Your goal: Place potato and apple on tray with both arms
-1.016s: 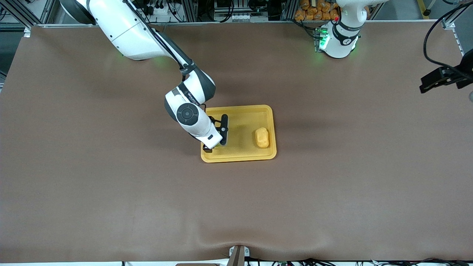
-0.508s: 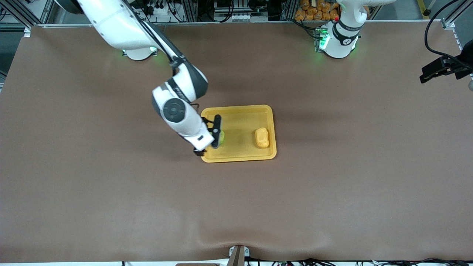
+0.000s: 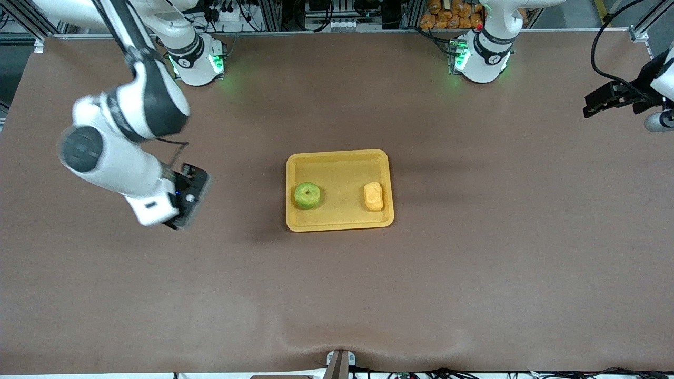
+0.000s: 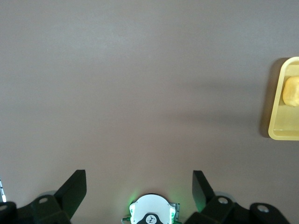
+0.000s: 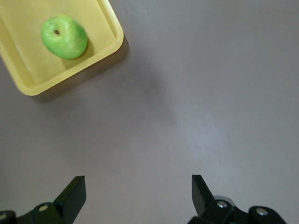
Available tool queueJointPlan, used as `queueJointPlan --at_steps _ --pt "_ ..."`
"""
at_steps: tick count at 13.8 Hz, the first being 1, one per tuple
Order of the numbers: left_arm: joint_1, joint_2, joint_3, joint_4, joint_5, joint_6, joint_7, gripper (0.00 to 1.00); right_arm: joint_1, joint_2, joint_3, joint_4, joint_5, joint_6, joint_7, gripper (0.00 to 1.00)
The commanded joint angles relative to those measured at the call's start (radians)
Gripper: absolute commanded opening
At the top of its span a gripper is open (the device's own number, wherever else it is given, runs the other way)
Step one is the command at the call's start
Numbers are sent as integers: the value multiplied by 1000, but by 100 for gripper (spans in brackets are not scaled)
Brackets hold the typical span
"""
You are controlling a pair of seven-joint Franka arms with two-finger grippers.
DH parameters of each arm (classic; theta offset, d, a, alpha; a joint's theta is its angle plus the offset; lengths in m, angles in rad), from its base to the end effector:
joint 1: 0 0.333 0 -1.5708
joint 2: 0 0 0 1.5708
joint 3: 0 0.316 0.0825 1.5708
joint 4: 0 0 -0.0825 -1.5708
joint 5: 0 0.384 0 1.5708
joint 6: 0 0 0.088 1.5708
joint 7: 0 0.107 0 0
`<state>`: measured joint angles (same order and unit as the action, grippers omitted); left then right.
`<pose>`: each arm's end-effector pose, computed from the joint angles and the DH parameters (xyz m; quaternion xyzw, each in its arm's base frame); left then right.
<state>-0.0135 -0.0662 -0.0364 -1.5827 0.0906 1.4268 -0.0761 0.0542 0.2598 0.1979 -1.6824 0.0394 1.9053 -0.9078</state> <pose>0.5183 -0.0159 0.6430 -0.9978 -0.0176 0.0418 0.0490 0.6139 0.1508 0.4477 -0.8408 -0.5393 0.0011 0.0466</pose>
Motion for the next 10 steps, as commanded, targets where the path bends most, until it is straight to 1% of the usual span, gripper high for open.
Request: queueJointPlan --at_steps 1,3,6,9,10 --pt "3 -35 3 -31 -14 9 -4 100 -83 -83 17 -33 27 -37 41 100" --pt "1 -34 3 -31 -14 9 -5 100 -148 -119 17 -31 36 -81 93 100" --pt "1 -32 1 -33 -45 6 -4 100 -203 -160 17 -31 42 -152 197 100" --pt "1 -29 3 -28 -45 1 -4 100 -212 -227 11 -33 54 -225 404 100" --pt "1 -26 3 -25 -45 1 -4 100 -199 -238 -11 -31 53 -235 468 100"
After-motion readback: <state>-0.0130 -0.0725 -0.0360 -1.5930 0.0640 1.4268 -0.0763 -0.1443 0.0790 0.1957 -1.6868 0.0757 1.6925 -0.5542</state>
